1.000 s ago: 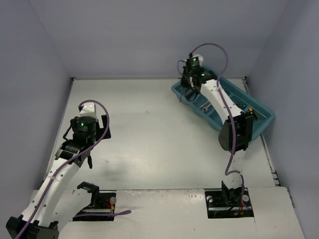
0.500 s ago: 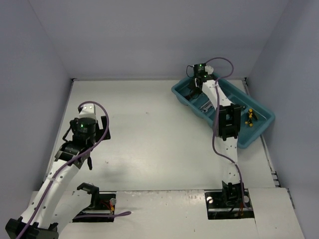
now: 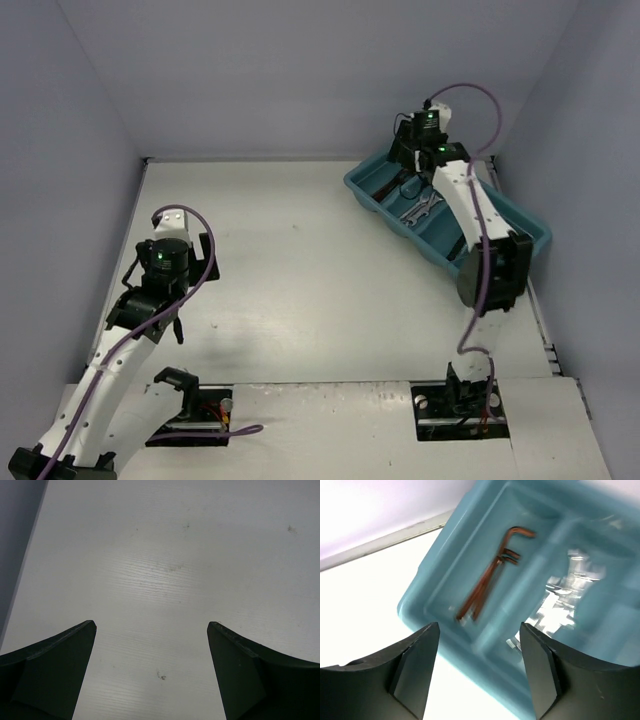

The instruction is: Sort the tools into containers

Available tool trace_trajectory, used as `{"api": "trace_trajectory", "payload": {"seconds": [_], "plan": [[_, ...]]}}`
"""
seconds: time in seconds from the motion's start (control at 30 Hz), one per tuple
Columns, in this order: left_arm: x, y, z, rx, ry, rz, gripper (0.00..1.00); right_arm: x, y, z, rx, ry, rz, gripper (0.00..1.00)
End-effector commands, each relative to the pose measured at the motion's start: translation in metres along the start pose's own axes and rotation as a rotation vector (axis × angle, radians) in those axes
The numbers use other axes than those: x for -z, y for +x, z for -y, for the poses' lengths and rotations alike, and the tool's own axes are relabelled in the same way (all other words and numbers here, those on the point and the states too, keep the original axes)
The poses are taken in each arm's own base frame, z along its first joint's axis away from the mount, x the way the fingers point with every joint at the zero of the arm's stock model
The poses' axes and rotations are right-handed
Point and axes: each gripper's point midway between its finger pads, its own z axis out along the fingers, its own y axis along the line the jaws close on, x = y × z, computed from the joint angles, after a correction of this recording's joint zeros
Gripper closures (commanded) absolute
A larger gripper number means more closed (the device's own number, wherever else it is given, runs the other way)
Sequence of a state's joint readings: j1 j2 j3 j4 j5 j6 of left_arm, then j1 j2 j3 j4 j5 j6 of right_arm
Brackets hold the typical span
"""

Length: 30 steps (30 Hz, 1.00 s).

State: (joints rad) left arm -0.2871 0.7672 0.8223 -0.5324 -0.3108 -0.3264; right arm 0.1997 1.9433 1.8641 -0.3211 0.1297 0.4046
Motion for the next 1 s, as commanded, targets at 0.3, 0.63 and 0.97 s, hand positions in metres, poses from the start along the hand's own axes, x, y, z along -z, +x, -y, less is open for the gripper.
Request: {"api": "trace_trajectory", "payload": {"seconds": [0.3, 0.63, 0.97], "plan": [[0.035, -0.044, -0.002, 0.009, 0.019, 0.081, 0.1, 0.262, -0.033, 0.098, 0.131, 0.054, 0.465, 0.02], [0.064, -0.064, -0.007, -0.006, 0.053, 0.113, 0.09, 0.327, 0.013, 0.147, 0.009, 0.082, 0.612, 0.0], [0.085, -0.078, -0.019, 0.012, 0.029, 0.158, 0.09, 0.361, 0.019, 0.151, 0.064, 0.029, 0.667, 0.0]]}}
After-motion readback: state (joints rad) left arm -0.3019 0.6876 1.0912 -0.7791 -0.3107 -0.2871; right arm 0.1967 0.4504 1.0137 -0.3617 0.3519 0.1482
